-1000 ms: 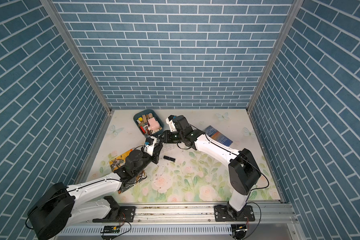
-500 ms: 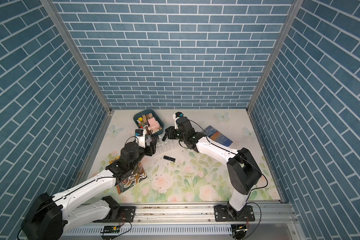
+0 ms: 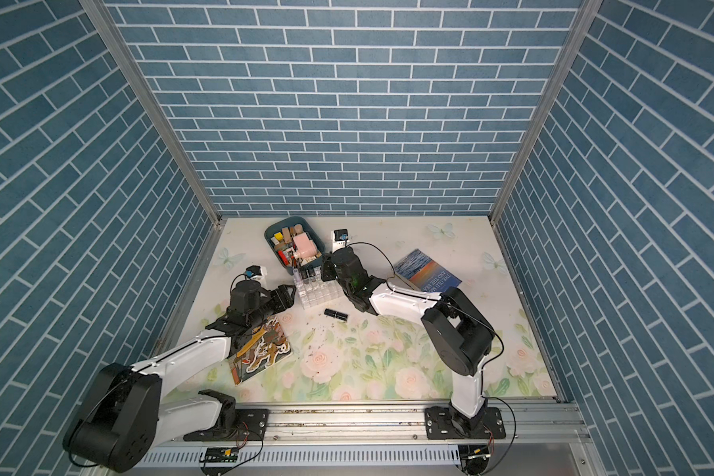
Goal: Arrange the lipsticks in the organizer
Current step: Place the lipstick in the storage box.
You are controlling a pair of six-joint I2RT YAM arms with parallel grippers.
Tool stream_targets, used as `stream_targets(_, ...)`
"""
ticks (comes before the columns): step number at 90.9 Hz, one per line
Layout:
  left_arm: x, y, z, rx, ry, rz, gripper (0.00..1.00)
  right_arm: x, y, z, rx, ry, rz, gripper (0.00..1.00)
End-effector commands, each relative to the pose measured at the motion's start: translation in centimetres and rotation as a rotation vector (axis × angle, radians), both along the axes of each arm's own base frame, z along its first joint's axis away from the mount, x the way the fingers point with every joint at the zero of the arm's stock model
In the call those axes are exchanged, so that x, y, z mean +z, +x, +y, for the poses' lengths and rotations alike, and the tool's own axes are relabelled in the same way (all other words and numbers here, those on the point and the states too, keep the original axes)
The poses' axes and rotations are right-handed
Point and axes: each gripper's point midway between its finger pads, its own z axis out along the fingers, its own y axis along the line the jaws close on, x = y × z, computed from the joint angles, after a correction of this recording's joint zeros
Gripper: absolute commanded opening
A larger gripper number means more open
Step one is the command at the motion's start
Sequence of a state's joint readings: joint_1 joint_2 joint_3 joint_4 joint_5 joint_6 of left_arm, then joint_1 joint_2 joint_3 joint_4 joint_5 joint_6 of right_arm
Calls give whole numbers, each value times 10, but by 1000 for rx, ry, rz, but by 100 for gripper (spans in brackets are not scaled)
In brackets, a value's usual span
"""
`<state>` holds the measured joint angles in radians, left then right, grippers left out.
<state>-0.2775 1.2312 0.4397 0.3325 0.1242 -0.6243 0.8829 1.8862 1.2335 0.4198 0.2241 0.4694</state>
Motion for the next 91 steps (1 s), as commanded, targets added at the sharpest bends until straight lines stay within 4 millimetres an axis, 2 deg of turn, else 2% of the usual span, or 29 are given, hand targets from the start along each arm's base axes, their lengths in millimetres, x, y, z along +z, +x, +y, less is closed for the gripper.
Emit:
stream_targets(1, 2, 3, -2, -1, -96, -14, 73, 5, 13, 10, 0, -13, -57, 11)
stream_targets(17, -10, 2, 0, 7, -112, 17, 70, -2, 17, 23, 29, -14, -45, 10)
stream_targets(32, -12, 2, 1, 10, -113, 24, 69, -10, 20, 32, 47, -19, -32, 10)
stream_targets(46, -10, 2, 4, 16, -113, 17, 68, -29, 22, 39, 56, -43, 6, 9)
stream_targets(72, -8, 1, 5, 17, -118, 4, 67, -63, 15, 32, 44, -109, 53, 8)
stream_targets(85, -7, 1, 7, 23, -112, 1, 68, -68, 13, 34, 39, -146, 46, 8)
stream_targets(91, -7, 1, 7, 23, -111, 2, 68, -67, 12, 38, 45, -161, 38, 11)
